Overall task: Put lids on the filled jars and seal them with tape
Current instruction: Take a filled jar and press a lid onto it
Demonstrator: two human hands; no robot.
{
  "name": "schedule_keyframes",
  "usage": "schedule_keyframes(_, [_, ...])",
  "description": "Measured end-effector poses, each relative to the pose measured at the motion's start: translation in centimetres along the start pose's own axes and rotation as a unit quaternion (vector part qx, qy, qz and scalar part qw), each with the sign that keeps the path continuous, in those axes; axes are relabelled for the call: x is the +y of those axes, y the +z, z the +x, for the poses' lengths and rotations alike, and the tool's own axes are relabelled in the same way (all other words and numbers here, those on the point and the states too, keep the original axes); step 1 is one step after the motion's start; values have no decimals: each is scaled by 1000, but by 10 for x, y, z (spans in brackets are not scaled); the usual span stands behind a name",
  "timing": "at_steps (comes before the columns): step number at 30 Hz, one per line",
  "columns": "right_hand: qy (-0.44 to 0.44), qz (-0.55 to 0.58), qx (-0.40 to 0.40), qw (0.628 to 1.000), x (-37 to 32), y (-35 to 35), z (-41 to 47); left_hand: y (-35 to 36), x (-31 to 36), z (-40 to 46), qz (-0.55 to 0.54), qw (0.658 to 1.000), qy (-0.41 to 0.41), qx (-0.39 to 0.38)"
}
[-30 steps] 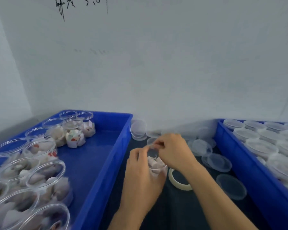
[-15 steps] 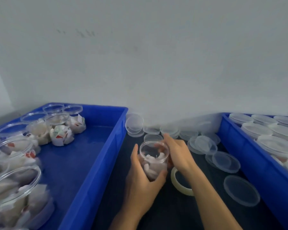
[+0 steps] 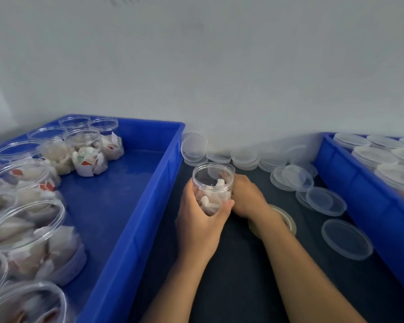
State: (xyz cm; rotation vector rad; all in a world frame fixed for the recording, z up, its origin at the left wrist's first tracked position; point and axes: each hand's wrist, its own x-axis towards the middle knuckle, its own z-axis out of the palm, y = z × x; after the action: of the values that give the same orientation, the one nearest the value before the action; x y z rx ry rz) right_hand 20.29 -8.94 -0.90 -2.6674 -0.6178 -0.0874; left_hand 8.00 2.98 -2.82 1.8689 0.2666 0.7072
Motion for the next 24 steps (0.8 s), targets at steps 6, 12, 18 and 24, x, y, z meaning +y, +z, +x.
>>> schedule_keyframes(6, [25, -43, 72, 996, 3, -4, -10, -1, 1, 0, -3, 1000, -16, -7])
schedule_keyframes(12, [55, 131, 149, 979, 9, -32, -11, -2, 1, -1, -10, 1000, -23, -12])
schedule_keyframes(18, [52, 319, 208, 923, -8, -71, -15, -1, 2, -1, -18, 999, -31, -13])
schedule_keyframes(24, [18, 353, 242, 904, -31, -87, -21, -1, 3, -2, -28, 999, -43, -17])
